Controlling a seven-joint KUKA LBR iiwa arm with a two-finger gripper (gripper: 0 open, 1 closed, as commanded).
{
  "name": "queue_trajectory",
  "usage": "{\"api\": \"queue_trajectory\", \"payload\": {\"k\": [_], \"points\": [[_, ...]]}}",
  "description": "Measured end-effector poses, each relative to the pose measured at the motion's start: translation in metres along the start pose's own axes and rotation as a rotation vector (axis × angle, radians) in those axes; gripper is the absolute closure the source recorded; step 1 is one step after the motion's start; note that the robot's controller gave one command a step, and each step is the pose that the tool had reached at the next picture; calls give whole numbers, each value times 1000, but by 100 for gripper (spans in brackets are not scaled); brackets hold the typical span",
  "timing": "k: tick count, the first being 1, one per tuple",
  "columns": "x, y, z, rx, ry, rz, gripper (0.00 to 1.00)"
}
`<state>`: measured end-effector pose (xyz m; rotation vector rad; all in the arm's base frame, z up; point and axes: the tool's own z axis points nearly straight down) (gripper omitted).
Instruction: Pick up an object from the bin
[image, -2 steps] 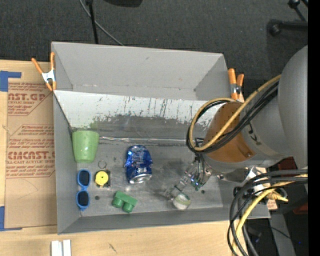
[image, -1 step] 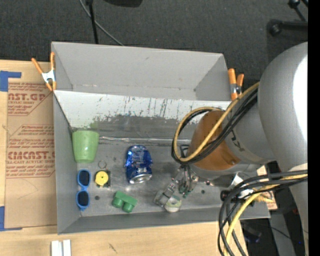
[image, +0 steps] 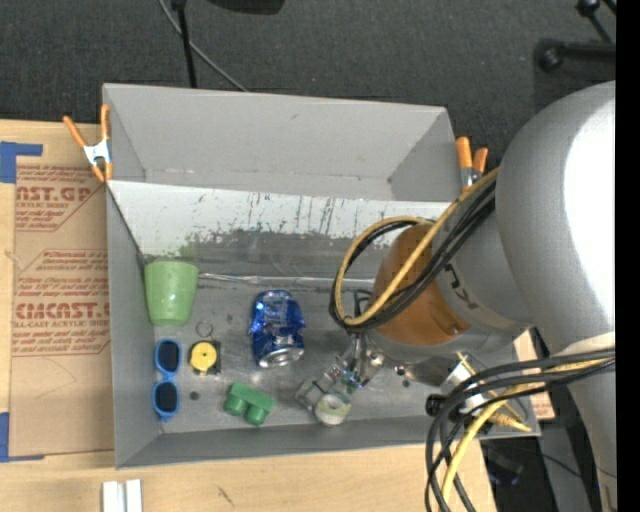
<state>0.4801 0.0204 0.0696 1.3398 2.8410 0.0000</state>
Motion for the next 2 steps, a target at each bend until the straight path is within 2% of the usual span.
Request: {"api": "queue_trajectory", "payload": {"k": [1,2], "points": [[-1,0,-1,0,-1,0,100],[-1,1,-83,-4,-3,-1,100]]}}
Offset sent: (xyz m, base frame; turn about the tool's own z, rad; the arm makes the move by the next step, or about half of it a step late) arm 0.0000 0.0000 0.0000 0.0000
